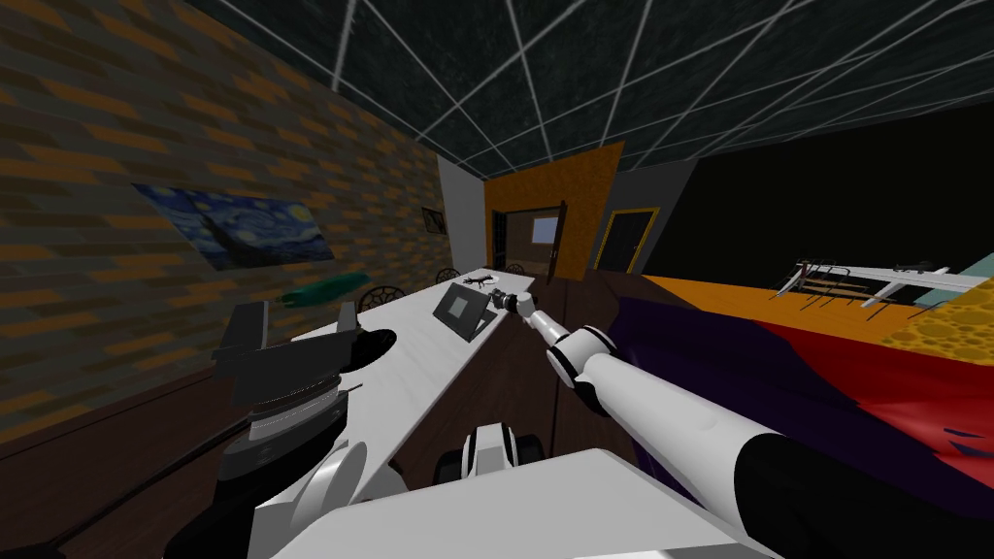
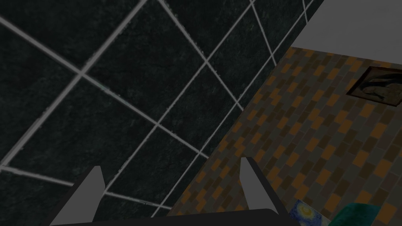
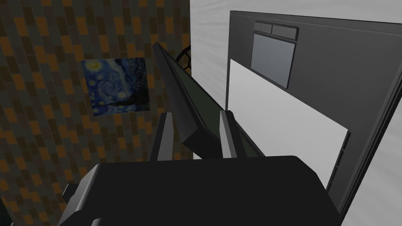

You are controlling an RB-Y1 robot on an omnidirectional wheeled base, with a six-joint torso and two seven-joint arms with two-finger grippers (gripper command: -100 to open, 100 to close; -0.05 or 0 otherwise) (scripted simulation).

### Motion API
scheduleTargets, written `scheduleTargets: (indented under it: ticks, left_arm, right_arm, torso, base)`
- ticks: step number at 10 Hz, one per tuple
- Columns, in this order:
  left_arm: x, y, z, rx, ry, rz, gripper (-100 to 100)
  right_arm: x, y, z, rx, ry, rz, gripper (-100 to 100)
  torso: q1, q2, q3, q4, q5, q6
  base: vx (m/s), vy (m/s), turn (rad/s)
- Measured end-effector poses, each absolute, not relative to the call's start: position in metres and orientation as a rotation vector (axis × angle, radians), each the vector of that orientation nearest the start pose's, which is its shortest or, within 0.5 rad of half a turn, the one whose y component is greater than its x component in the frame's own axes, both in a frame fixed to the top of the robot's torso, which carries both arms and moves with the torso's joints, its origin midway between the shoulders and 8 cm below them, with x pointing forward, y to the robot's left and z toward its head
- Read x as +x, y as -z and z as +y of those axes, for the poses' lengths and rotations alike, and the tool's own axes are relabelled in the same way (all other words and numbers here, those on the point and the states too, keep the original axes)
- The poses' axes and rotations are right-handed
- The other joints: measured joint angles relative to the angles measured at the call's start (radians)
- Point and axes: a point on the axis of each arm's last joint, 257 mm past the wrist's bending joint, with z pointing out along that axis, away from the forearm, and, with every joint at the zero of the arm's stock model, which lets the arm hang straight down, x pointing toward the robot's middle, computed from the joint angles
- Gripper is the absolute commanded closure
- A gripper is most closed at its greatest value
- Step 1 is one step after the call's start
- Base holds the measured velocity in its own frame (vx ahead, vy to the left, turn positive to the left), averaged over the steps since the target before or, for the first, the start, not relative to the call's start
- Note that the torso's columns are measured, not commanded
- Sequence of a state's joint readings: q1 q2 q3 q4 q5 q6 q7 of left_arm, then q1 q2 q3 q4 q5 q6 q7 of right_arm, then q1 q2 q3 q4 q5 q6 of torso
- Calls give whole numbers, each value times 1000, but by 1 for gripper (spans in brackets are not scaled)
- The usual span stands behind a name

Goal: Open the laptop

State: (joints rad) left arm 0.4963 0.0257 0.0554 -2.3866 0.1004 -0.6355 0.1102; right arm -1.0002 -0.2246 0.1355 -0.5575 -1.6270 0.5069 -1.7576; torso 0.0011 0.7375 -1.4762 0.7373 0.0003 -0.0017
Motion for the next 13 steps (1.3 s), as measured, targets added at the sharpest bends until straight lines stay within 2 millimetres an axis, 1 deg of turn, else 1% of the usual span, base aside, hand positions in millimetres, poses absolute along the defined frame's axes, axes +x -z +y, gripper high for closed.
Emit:
scheduleTargets:
  ticks: [2, 5, 6, 12, 13]
  left_arm:
    - [288, -95, 293, -516, 1470, 379, 0]
    - [288, -95, 293, -516, 1470, 379, 0]
    - [288, -95, 293, -516, 1470, 379, 0]
    - [288, -95, 293, -516, 1470, 379, 0]
    - [288, -95, 293, -516, 1470, 379, 0]
  right_arm:
    - [690, 169, -41, -1670, 626, 814, 100]
    - [678, 191, -38, -1649, 538, 878, 100]
    - [675, 199, -36, -1634, 496, 911, -100]
    - [690, 157, -45, -1641, 485, 902, -100]
    - [690, 157, -45, -1641, 483, 903, 0]
  torso:
    - [-1, -2, -1, 0, 0, 0]
    - [1, 0, 0, 0, 0, 0]
    - [1, -1, -1, 1, 0, 0]
    - [-2, 3, 2, 4, 0, 2]
    - [-2, 2, 1, 2, -1, 2]
  base:
    - [87, -63, 12]
    - [79, -47, 12]
    - [8, 5, -27]
    - [-29, 31, -20]
    - [0, 0, 0]
